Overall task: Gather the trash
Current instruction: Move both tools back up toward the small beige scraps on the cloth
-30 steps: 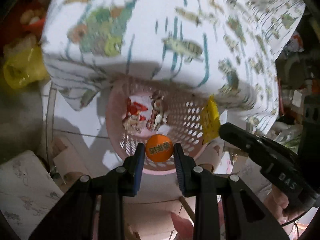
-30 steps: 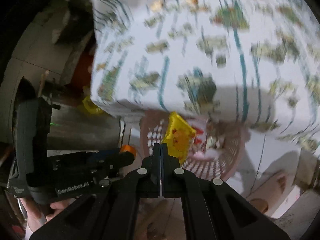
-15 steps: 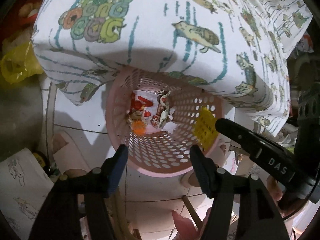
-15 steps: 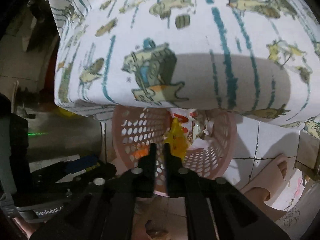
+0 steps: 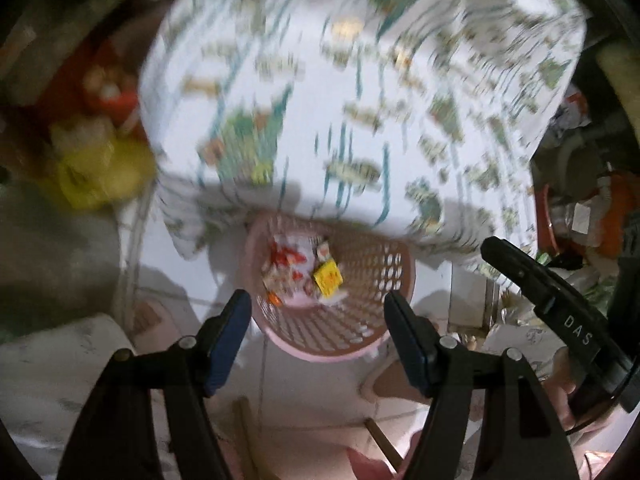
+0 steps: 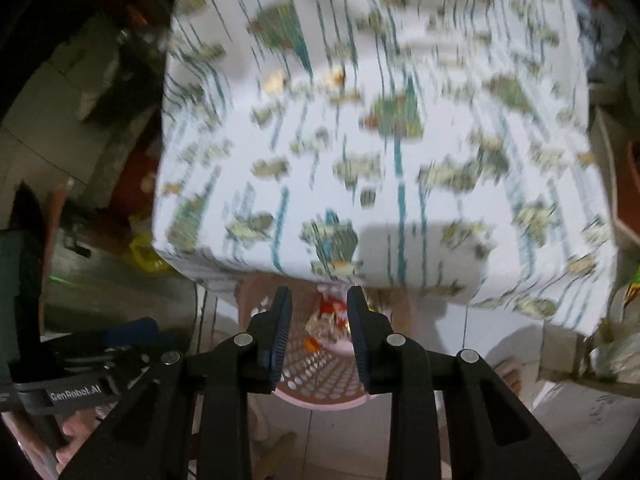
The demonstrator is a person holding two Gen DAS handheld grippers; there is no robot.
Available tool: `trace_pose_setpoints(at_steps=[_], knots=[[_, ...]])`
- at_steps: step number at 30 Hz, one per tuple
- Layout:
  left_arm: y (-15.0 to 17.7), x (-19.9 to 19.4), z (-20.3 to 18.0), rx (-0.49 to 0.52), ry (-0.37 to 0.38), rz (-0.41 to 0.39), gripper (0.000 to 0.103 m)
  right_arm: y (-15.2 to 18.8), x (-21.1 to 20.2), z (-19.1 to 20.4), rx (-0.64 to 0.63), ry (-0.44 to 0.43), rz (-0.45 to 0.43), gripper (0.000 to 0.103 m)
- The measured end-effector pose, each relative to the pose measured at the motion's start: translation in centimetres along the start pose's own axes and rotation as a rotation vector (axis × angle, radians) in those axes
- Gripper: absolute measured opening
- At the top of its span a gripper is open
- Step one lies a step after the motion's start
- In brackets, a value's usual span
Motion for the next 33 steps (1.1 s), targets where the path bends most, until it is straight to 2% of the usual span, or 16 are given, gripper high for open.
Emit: trace_pose_setpoints(at_steps=[6,10,14,20,24,29,33], knots=[[-1.1,-5.2,0.0,-0.006,0.095,-0.124,0.068,-1.3,-4.1,1.4,-0.046,0.025,-0.116,0.031],[-1.6,-6.8,-0.3,-0.002,0.075,-0.183,0.069,-1.9,-5.3,2.2,-0.083,0.051,-0.16,0.031],[-1.7,-8.0,-0.3,-0.01,0.112,-0.189,0.069,-2.4,-5.7,2.4,-0.078,0.027,-0.171,0.031],[-2.6,-9.1,-0.6,-0.009,0.125,-0.213,0.07,-3.0,-6.4,2.8,-0.097,0.015,-0.19,0.031],[-3.2,-8.5,-0.5,-0.012,0.123,-0.195,0.07,-3.6,-6.4,2.5,-0.091,0.007,-0.189,0.031],[-3.9,-7.3,-0.6,-0.031,0.173,-0.141,0.07,-4.6,-6.6,1.8,-0.073,-0.007,-0.193,0.031],[-4.8,-6.5,-0.8,-0.033,0.119,-0.14,0.072,-5.4,-6.5,1.2,-0.068,-0.003,-0.192,0.031]])
Point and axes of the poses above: each gripper's, at about its wrist camera, not at the fingertips, and x roughly the way its jaws point, z to its left, y to its underside, the point moved 3 cm from there along x, roughly the way its jaws point, and after that the axes turned 9 degrees about -y, right-handed, at the moved point
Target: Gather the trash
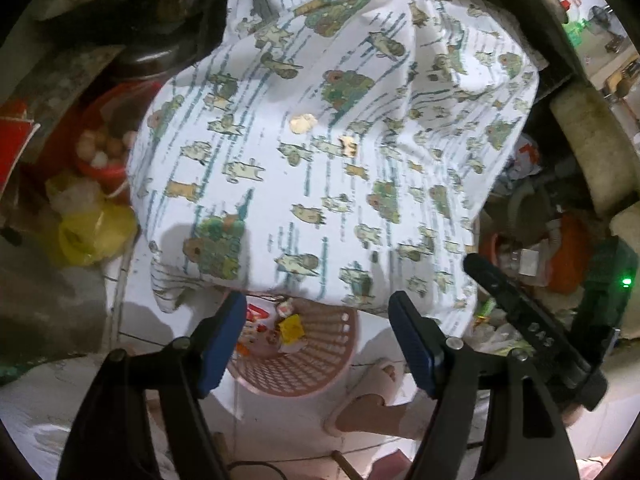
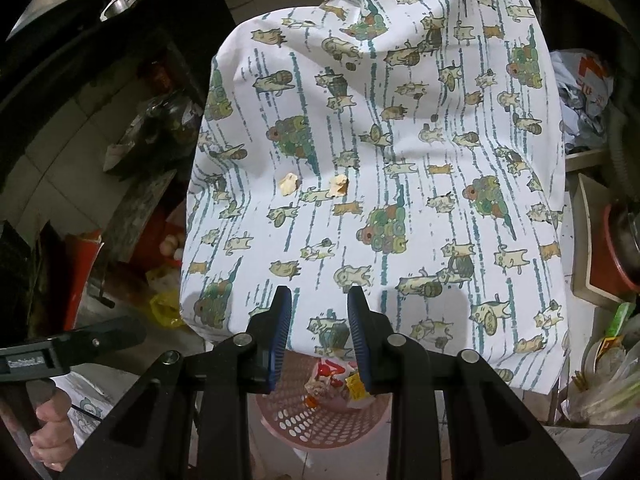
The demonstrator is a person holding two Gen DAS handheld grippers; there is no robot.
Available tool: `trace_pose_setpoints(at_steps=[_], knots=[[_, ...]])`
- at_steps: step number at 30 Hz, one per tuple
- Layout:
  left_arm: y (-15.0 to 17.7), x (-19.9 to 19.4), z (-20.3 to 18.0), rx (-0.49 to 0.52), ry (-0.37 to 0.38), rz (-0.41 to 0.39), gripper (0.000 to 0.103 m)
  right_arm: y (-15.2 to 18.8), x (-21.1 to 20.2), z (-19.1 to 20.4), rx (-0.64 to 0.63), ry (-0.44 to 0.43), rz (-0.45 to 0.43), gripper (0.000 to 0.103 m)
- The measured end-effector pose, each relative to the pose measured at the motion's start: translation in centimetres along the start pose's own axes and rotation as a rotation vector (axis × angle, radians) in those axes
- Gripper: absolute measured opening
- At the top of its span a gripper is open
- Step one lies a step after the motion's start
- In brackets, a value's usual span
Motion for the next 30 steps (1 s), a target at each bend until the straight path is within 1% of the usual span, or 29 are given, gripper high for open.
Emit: trace_pose_setpoints(at_steps=[2,4,6,7,9,12,14,17,20,23,25,27,28,30], knots=[[-0.6,0.7,0.1,-0.004,-0.021,0.015,0.075,-0.4,0.3,-0.4,0.007,0.005,0.006,0.031],[-1.7,1.3,0.2,0.006,-0.069,0.023,0.077,-1.1,0.8,-0.8,0.015,0.012,0.019,0.031],[-3.1,1.8,0.2,0.032,-0.123,0.014,0.081,-2.1,1.2,-1.1,0.019,0.014,0.036,0.031],[-4.2,2.1,0.1,0.053,-0.162,0.001,0.082,-2.7,1.4,-1.2,0.019,0.013,0.042,0.031],[-5.8,2.6,0.2,0.066,-0.188,-0.001,0.083,-4.5,1.7,-1.4,0.01,0.007,0.044,0.031],[-8.7,4.0,0.3,0.067,-0.187,0.015,0.083,-7.0,2.7,-1.8,-0.008,0.011,0.056,0.031],[-10.5,5.0,0.5,0.061,-0.189,0.017,0.082,-8.7,4.0,-2.3,-0.009,0.03,0.068,0.031],[-12.4,6.5,0.7,0.051,-0.199,0.017,0.082,-10.5,6.9,-3.3,0.019,0.014,0.127,0.032],[-13.6,8.0,1.0,0.044,-0.206,0.016,0.082,-11.6,10.3,-4.5,0.079,-0.006,0.19,0.032],[-14.7,9.4,1.8,0.026,-0.232,0.006,0.082,-12.3,13.3,-5.1,0.094,0.002,0.209,0.032],[-15.7,10.2,2.6,-0.004,-0.223,0.009,0.082,-12.6,15.2,-5.3,0.108,0.008,0.219,0.032],[-16.4,10.6,2.8,-0.019,-0.232,0.003,0.082,-13.0,17.3,-5.3,0.148,-0.024,0.242,0.031],[-16.7,10.9,2.9,-0.018,-0.246,-0.004,0.082,-13.2,18.1,-5.2,0.158,-0.035,0.248,0.031],[-17.1,11.4,2.7,-0.005,-0.264,-0.009,0.082,-13.6,19.8,-4.8,0.158,-0.025,0.253,0.032]])
Point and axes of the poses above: each gripper's, at about its wrist camera, not at the fingertips, and x roughly the way its jaws point, z to its left, y to its underside, the point moved 3 cm from there along x, roughly the way its jaws point, and after that the axes turned 9 degrees about -y, right-handed, at the moved point
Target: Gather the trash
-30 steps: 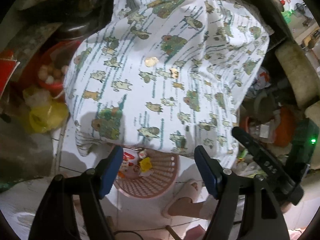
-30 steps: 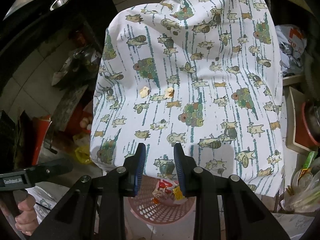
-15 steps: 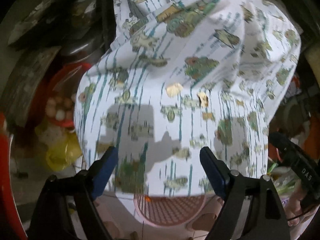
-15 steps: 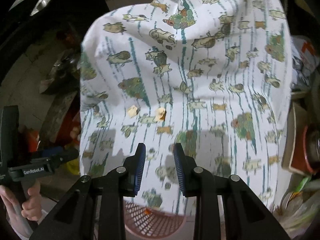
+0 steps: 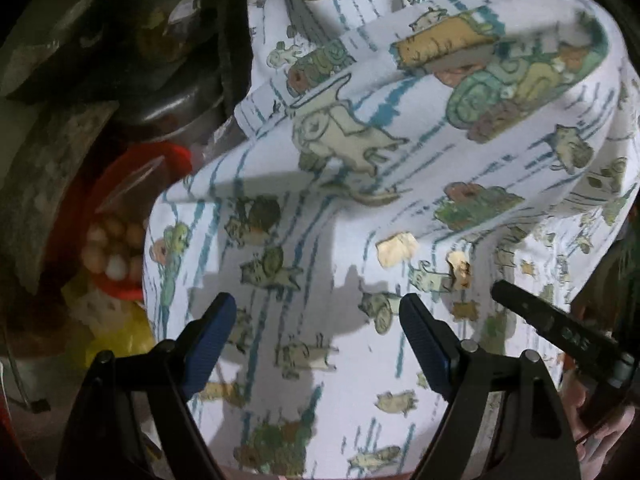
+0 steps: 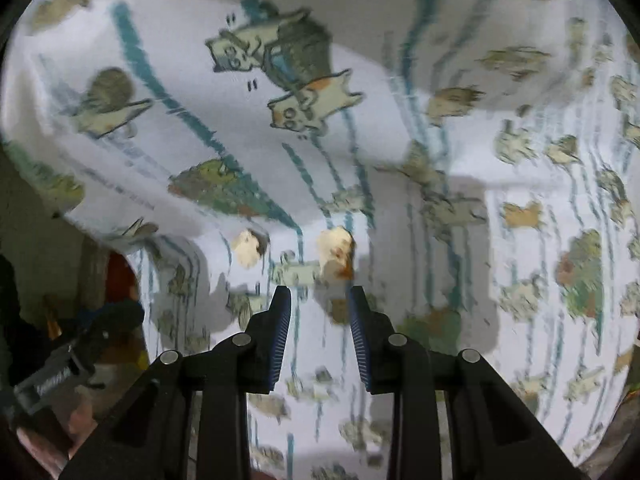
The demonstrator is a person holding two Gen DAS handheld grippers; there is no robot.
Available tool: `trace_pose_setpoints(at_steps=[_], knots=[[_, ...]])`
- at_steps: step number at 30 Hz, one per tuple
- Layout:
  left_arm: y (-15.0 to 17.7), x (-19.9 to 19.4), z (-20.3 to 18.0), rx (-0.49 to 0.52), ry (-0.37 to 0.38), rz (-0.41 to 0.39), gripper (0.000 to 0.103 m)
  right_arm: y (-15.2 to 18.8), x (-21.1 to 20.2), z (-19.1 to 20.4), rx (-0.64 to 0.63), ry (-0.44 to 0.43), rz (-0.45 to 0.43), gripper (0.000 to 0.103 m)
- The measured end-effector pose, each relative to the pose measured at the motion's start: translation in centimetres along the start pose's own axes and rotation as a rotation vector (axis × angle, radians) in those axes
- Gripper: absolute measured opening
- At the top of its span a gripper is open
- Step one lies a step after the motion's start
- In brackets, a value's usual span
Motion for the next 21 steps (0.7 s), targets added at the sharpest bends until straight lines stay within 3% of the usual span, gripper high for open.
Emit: trace_pose_setpoints(at_steps=[2,3,5,10,11,13,15,19,21], knots=[[-0.1,0.4,-0.4,0.013,-0.002,0.005,0.082,-0.7,1.8,0.4,-0.019,0.055,-0.002,0.035],[-0.2,0.6,-0.6,0.02,-0.001,0.007,0.082,-1.0,2.5,0.4,-0.023,0.084,-0.005,0.047],[-0.4,0.9,-1.0,0.034,-0.002,0.006,0.082,-1.2,3.9,0.3,-0.012,0.124,-0.007,0.056],[-0.7,1.6,-0.8,0.012,0.003,0.02,0.082,-1.1,5.4,0.3,-0.036,0.18,-0.003,0.055],[-0.8,1.6,-0.9,0.01,0.003,0.023,0.083,-1.0,5.6,0.4,-0.053,0.191,0.001,0.053],[-0.9,1.8,-1.1,0.011,-0.003,0.021,0.083,-0.9,6.2,0.6,-0.066,0.189,0.012,0.027],[-0.9,1.8,-1.5,0.017,-0.007,0.017,0.084,-1.0,6.5,0.8,-0.061,0.167,0.023,0.01],[-1.0,2.1,-2.3,0.009,0.017,0.023,0.086,-0.6,6.3,0.7,-0.061,0.137,0.028,0.004],[-1.1,2.3,-2.7,-0.007,0.028,0.024,0.095,-0.3,5.8,0.4,-0.041,0.113,0.031,0.003]])
Point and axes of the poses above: each gripper's, at about its wrist camera, not at the fingertips, and x roughly the way its jaws point, z to its left, y to its underside, the point moved 3 cm from there along x, roughly the way its jaws point, and after that the axes turned 9 degrees about -y, right-handed, at the moved point
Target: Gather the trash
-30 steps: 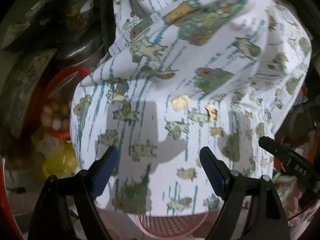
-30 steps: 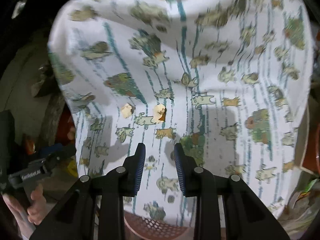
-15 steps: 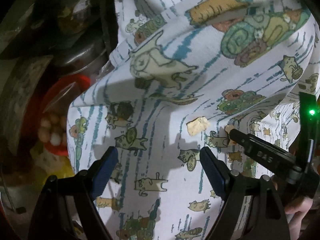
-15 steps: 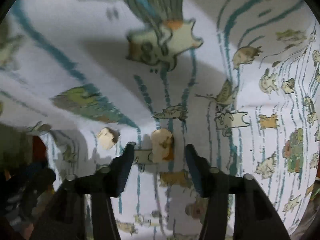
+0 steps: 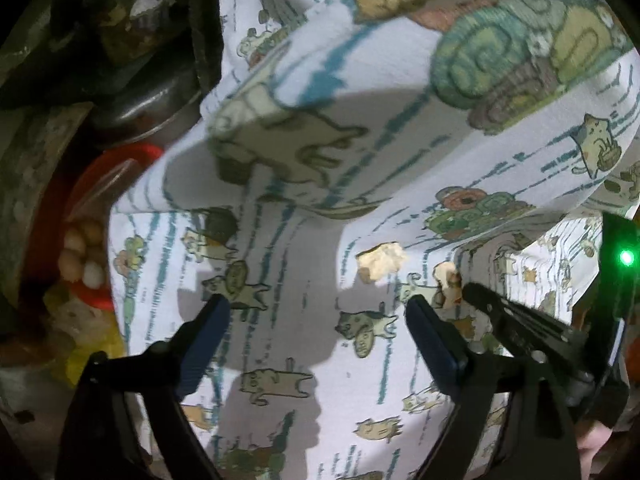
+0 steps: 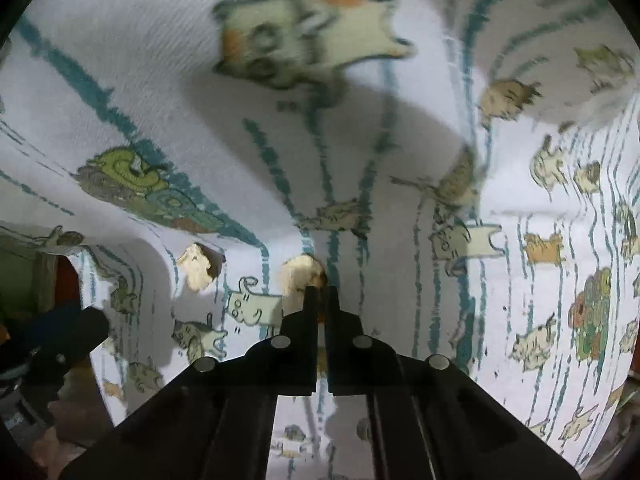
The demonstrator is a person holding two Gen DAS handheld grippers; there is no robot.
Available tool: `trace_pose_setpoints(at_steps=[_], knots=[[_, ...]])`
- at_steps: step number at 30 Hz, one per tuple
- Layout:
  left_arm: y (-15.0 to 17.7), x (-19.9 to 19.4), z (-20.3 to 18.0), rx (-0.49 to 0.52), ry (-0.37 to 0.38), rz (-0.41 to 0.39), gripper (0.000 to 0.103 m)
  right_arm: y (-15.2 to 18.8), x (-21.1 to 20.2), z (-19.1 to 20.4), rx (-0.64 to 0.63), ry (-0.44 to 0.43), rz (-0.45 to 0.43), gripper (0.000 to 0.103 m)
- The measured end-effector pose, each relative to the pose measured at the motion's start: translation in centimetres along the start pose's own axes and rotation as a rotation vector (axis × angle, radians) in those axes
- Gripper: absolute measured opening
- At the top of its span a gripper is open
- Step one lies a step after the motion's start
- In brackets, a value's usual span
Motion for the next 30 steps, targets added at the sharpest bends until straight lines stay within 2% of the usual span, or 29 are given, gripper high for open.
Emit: trace_pose_setpoints(at_steps=[3,8,12,13,16,17,18,19,20,21,22,23,24,27,30], knots=[[-0.2,0.2,-0.6,-0.019,-0.004,-0.014,0.102,0.4,-1.2,-0.5,0.031,-0.061,-0.008,0.003],[-0.4,0.5,-2.2,0.024,-0.055,-0.041,0.102,0.3,-3.3,-1.8,0.074,-0.034,-0.077,0.004],[-0.6,0.8,-4.1,0.085,-0.048,-0.058,0.1,0.1,-3.8,-3.4,0.125,-0.033,-0.079,0.027],[-0.7,0.9,-4.6,0.09,-0.043,-0.063,0.097,-0.2,-3.7,-3.8,0.129,-0.027,-0.082,0.028],[-0.9,1.7,-5.5,0.085,-0.038,-0.045,0.068,-0.5,-5.1,-6.4,0.125,-0.007,-0.081,0.029],[-0.9,2.0,-5.6,0.077,-0.039,-0.036,0.053,-0.5,-5.4,-6.8,0.126,-0.005,-0.082,0.03],[-1.0,2.4,-5.7,0.067,-0.04,-0.028,0.046,-0.6,-5.7,-7.4,0.13,0.0,-0.086,0.034],[-1.1,2.9,-5.9,0.057,-0.04,-0.022,0.045,-0.7,-6.0,-7.9,0.133,0.007,-0.093,0.037],[-1.2,3.2,-6.0,0.052,-0.042,-0.021,0.045,-0.7,-6.2,-8.2,0.136,0.016,-0.103,0.047],[-1.3,3.4,-6.1,0.05,-0.046,-0.021,0.053,-0.7,-6.4,-8.5,0.136,0.029,-0.12,0.052],[-1.5,3.7,-6.3,0.048,-0.058,-0.021,0.062,-0.7,-6.8,-9.0,0.135,0.044,-0.133,0.053],[-1.6,3.9,-6.4,0.043,-0.065,-0.023,0.078,-0.8,-7.2,-9.3,0.13,0.065,-0.149,0.053],[-1.7,4.0,-6.5,0.029,-0.066,-0.029,0.086,-0.8,-7.4,-9.5,0.125,0.073,-0.158,0.054],[-2.1,4.6,-6.3,0.01,-0.055,-0.004,0.087,-0.9,-8.1,-10.1,0.125,0.052,-0.17,0.06],[-2.4,5.4,-6.4,-0.006,-0.045,0.014,0.087,-1.0,-8.8,-10.8,0.142,0.035,-0.175,0.061]])
Point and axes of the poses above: each gripper's, at about its wrist camera, not at the fingertips, and x roughly the way its jaws point, z to its left, y to its underside, the point moved 3 cm from there along x, roughly the way its jaws point, and after that the axes turned 9 degrees about -y, right-handed, at the moved point
